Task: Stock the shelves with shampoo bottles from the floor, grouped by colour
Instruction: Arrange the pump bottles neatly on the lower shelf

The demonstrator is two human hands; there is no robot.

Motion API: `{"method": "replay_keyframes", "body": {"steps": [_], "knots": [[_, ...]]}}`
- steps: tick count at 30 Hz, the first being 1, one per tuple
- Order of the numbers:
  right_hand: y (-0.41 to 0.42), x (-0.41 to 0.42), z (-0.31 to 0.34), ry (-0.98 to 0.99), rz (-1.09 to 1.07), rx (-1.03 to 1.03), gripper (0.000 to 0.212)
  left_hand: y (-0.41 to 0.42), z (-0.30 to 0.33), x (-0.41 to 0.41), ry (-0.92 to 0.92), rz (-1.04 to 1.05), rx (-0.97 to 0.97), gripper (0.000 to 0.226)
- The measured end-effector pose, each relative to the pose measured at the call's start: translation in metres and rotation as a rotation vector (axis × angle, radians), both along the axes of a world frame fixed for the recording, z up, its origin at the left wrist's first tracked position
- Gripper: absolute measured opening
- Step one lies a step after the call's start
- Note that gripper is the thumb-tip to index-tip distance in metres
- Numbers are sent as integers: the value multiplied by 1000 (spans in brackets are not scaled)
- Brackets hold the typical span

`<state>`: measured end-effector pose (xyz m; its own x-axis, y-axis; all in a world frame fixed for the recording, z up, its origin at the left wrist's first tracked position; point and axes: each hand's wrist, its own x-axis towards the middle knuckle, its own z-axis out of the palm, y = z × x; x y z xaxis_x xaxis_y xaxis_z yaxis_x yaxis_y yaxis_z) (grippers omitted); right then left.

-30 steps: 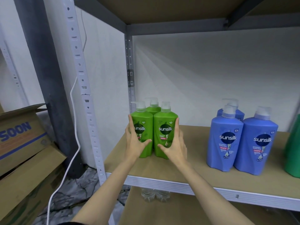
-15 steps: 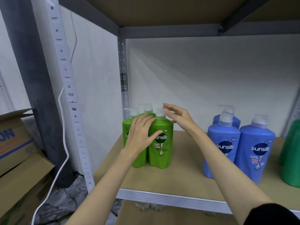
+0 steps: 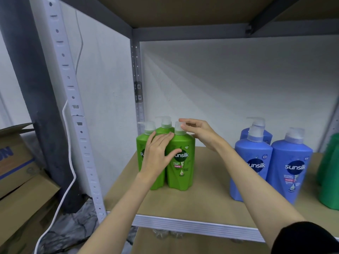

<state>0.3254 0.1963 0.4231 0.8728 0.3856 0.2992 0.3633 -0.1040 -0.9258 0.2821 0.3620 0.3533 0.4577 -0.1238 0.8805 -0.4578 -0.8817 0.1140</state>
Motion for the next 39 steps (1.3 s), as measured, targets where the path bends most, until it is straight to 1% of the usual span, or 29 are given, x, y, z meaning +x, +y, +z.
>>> {"method": "replay_keyframes", "body": {"steps": [2,6,9,10,13,15,18,22,24,27,29,34,39], "knots": [[1,-1,0,3,-1,-8,30,0,0,0,-12,3,-3,57],[10,-5,0,-14,-132,120,27,-2,-3,-1,-20,27,-4,57],[21,-3,-3,-64,-270,78,27,-1,-2,-1,-22,37,3,57],[22,-2,-4,-77,-284,64,28,-1,-2,-1,-26,37,4,57],[19,-5,-5,-85,-173,38,34,-1,-2,0,-38,36,4,57],[18,-7,-3,-108,-145,20,34,-1,-3,0,-37,54,2,57],[21,-6,0,-115,-230,54,28,0,-5,1,-33,68,-14,57],[30,-6,-2,-125,-352,44,30,-1,-6,1,-45,58,-23,57],[30,-6,-4,-108,-317,44,32,-1,-6,1,-46,57,-25,58],[18,-5,-6,-49,-151,72,33,-1,-6,0,-43,59,-21,58],[12,-5,-7,-43,-88,85,31,-1,-5,1,-38,56,-28,58],[16,-5,-6,-83,-128,91,23,-1,-6,1,-25,59,-28,58],[18,-7,-8,-114,-188,104,25,-3,-6,0,-27,64,-28,58]]}}
